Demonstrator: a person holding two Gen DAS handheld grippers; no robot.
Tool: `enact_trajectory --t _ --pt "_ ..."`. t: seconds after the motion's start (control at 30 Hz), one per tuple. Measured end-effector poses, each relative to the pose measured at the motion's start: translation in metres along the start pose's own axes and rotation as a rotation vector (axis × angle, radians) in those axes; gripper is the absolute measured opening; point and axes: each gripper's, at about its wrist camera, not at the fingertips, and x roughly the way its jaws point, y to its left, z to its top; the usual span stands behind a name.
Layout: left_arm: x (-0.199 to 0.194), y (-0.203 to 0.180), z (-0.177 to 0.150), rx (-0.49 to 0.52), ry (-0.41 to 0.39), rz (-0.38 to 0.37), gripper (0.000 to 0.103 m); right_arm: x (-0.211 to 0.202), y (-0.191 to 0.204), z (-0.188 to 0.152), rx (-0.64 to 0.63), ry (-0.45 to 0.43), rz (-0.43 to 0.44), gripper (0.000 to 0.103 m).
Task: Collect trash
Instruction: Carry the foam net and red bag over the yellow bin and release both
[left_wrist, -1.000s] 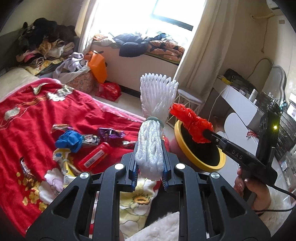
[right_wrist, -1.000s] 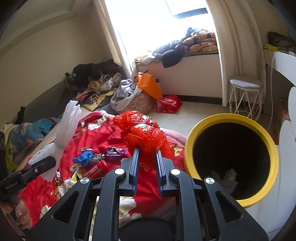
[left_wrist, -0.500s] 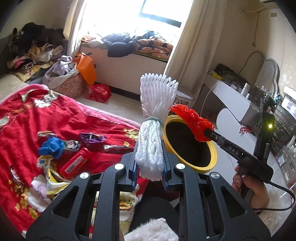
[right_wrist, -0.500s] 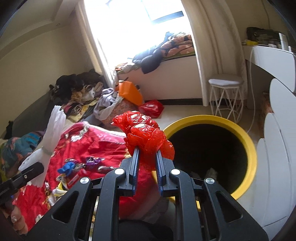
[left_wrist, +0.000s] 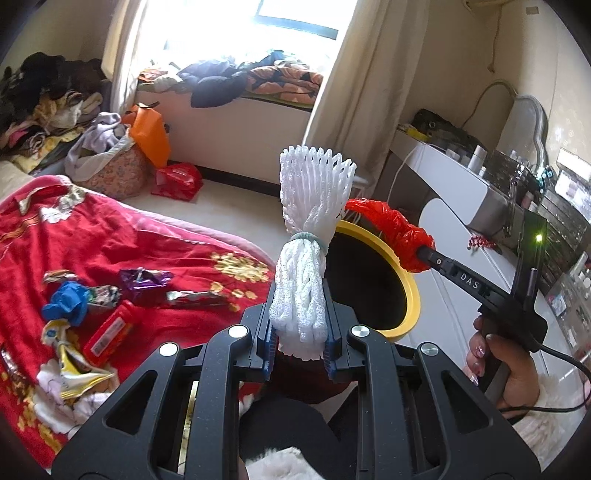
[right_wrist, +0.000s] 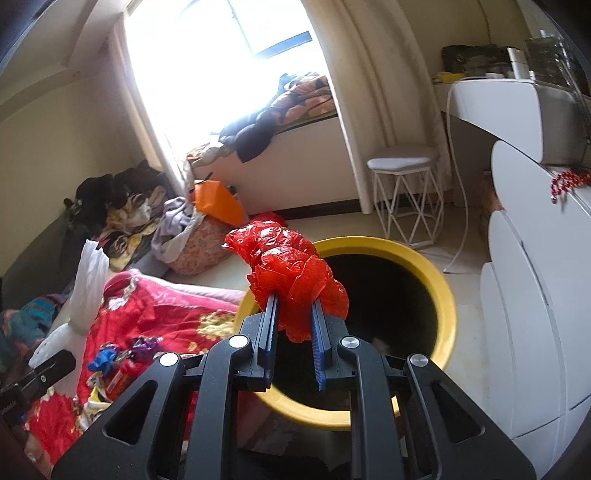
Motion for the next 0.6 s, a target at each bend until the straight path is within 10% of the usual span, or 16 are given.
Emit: enact_trajectory --t 0.6 --pt "0.051 -0.035 0.01 0.04 0.055 -0.053 0.015 0.004 -0.039 -0.004 0.09 -0.005 -0.117 0.016"
